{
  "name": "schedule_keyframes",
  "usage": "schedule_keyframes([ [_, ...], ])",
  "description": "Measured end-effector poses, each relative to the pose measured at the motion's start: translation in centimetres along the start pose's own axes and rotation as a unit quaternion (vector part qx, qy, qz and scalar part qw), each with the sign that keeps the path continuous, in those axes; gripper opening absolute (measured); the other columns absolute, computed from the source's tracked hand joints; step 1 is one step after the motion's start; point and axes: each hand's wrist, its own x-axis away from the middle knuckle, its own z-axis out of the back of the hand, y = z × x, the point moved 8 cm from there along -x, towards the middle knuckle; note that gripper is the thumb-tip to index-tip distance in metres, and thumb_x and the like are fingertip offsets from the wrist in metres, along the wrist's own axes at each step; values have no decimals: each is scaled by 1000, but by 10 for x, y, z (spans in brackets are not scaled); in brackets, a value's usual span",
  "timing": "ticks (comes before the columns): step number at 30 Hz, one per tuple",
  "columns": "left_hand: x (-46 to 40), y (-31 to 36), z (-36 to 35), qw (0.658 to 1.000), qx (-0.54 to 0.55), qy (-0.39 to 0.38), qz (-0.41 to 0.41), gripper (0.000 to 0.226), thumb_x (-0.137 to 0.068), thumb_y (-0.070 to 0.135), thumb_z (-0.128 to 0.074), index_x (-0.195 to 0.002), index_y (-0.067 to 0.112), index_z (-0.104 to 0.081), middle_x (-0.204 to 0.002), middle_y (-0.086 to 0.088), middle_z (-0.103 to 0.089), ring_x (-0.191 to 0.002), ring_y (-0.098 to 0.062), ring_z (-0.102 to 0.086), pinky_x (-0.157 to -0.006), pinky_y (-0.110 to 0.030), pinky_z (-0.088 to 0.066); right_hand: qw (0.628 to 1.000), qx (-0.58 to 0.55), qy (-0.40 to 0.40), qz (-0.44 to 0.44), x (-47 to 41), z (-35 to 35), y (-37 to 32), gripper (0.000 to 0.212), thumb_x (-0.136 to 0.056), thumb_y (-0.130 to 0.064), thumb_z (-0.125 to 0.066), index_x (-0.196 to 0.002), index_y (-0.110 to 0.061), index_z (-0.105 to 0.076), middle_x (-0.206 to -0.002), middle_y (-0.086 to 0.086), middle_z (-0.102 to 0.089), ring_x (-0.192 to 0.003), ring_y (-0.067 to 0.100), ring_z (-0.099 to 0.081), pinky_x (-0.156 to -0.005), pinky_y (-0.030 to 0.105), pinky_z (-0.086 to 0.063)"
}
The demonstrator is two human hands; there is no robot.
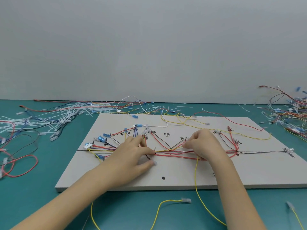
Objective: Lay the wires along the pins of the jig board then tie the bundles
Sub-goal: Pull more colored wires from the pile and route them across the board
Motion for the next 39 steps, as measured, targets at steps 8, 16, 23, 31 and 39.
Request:
schedule_keyframes([
  [8,-1,21,-20,995,-75,-49,-31,57,-97,60,-25,-146,32,-35,-152,22,-28,-141,-7,-11,-113,-30,-8,998,-14,45,30,-6,4,-3,17,-78,-19,-77,-63,-17,-67,-63,-2,-61,-69,23,-57,-57,24,-38],
  [16,-4,34,-34,991,-118,-52,-45,73,-92,68,-16,-153,28,-13,-154,16,-20,-141,-8,-3,-114,-37,3,995,-55,56,55,-14,2,-4,24,-83,-5,-49,-88,-20,-67,-65,4,-66,-55,15,-56,-60,26,-44],
  [23,-10,41,-34,992,-113,-35,-47,73,-91,67,-23,-149,23,-26,-156,11,-19,-141,-9,-7,-116,-38,-8,990,-120,65,35,-23,-7,-12,31,-81,-4,-40,-94,-22,-61,-66,3,-68,-54,13,-56,-63,30,-41],
  [31,-16,43,-29,995,-83,-7,-54,63,-89,64,-32,-137,24,-40,-145,13,-38,-137,-5,-17,-114,-35,-9,997,-58,-12,43,-38,-23,-40,31,-81,-1,-32,-88,-16,-58,-62,4,-64,-59,23,-58,-55,26,-40],
  [39,-13,43,-30,995,-86,0,-55,66,-90,64,-31,-143,24,-35,-150,13,-33,-139,-5,-14,-114,-34,-6,998,41,-32,39,-53,-42,-52,21,-86,-4,-36,-75,-5,-54,-75,17,-70,-59,27,-60,-68,35,-53],
])
